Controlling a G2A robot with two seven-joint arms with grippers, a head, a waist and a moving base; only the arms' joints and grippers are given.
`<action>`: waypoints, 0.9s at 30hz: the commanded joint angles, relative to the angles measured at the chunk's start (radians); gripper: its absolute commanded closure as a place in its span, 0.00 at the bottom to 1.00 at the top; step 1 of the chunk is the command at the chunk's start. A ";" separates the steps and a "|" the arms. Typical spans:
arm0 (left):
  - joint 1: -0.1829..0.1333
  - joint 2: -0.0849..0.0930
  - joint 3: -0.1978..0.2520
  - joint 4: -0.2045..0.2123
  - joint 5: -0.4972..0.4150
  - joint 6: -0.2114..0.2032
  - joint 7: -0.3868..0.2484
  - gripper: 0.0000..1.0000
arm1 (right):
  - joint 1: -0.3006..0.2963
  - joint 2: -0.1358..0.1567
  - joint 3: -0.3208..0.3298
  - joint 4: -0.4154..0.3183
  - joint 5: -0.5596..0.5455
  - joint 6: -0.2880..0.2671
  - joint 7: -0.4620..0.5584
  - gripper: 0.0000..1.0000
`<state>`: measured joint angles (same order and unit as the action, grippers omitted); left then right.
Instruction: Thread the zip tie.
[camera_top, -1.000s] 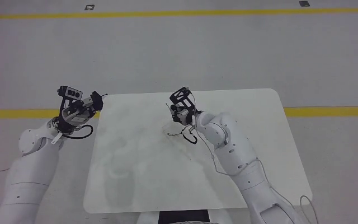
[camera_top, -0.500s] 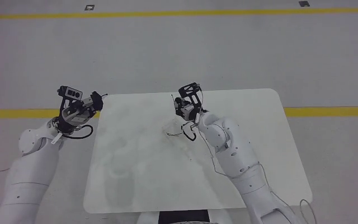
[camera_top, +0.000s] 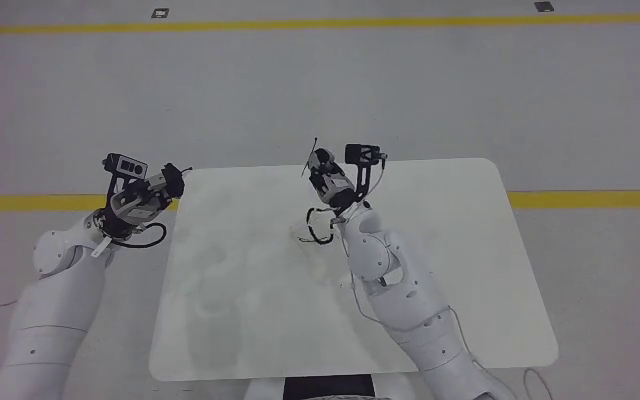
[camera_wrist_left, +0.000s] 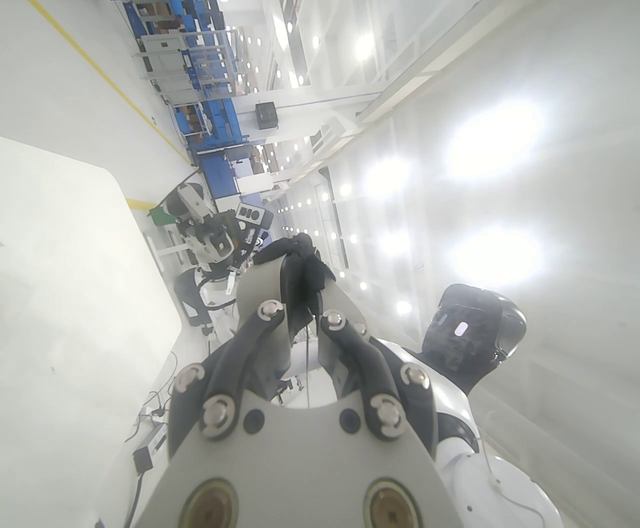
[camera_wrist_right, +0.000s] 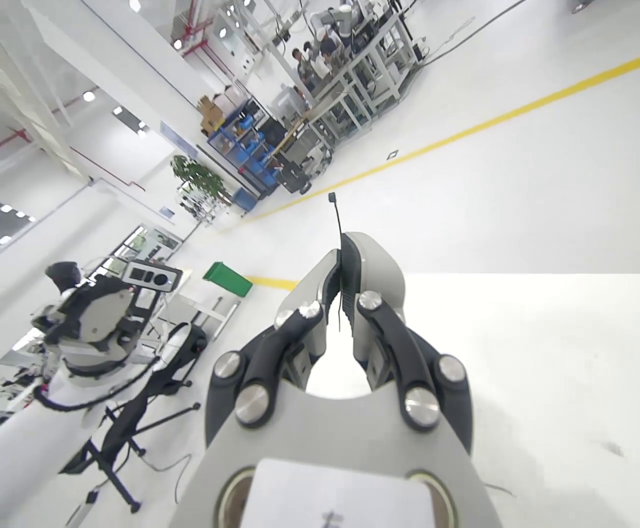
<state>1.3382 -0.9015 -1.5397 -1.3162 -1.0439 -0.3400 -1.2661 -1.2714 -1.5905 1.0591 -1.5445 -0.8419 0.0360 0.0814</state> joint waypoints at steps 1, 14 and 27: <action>0.000 0.000 0.000 0.000 0.000 0.000 0.000 1.00 | 0.010 -0.004 -0.020 0.003 0.000 0.003 -0.012 1.00; 0.031 -0.008 0.019 -0.010 -0.017 0.015 0.042 1.00 | 0.003 -0.010 -0.036 -0.012 0.023 0.003 -0.071 1.00; 0.050 -0.077 0.128 0.039 -0.004 0.000 0.071 1.00 | 0.074 -0.069 -0.196 0.080 0.103 0.058 -0.294 1.00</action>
<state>1.3906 -0.9730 -1.4154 -1.2801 -1.0514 -0.3400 -1.1971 -1.2022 -1.6565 0.8711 -1.4729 -0.7386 0.0925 -0.2077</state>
